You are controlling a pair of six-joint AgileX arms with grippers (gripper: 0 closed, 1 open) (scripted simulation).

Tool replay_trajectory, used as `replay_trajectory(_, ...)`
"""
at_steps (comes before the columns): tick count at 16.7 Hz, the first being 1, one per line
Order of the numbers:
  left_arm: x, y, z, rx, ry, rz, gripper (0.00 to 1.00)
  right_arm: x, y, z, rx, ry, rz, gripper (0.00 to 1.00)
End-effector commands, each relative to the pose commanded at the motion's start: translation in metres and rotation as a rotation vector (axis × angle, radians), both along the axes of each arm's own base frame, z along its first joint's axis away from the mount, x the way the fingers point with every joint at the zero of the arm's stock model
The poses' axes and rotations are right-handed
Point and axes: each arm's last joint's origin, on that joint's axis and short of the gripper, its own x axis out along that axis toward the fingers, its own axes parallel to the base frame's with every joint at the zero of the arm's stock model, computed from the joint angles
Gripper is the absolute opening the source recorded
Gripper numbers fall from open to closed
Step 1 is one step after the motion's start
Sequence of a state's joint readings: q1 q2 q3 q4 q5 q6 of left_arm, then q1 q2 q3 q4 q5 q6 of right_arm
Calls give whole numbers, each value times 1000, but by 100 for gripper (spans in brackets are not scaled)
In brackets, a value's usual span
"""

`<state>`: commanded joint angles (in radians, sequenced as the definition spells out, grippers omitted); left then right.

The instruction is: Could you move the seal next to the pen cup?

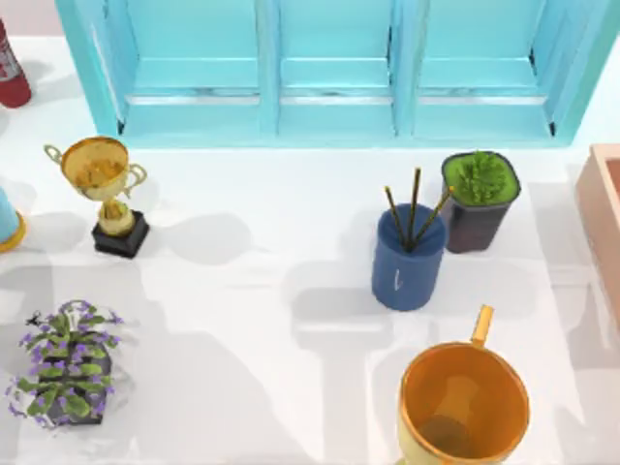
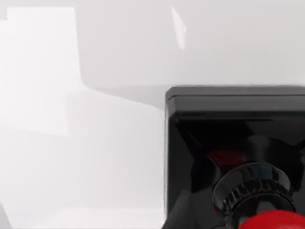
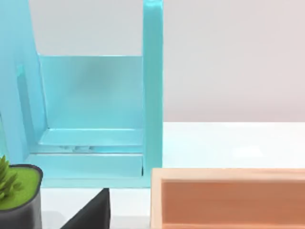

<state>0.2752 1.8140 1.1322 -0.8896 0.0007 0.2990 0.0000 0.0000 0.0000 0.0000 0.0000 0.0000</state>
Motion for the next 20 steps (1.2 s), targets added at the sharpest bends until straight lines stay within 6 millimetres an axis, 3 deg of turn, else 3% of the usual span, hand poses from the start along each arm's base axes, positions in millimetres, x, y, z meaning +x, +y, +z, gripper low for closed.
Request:
replay_trajectory(4, 0, 0, 0, 0, 0, 0, 2, 0, 0, 0, 0, 0, 0, 100)
replay_trajectory(5, 0, 0, 0, 0, 0, 0, 0, 0, 0, 0, 0, 0, 0, 100)
replay_trajectory(15, 2, -3, 4, 1, -3, 3, 0, 0, 0, 0, 0, 0, 0, 100)
replay_trajectory(17, 10, -17, 18, 3, -12, 12, 0, 0, 0, 0, 0, 0, 0, 100)
replay_trajectory(20, 19, -54, 56, 1, -10, 3, 0, 0, 0, 0, 0, 0, 0, 100)
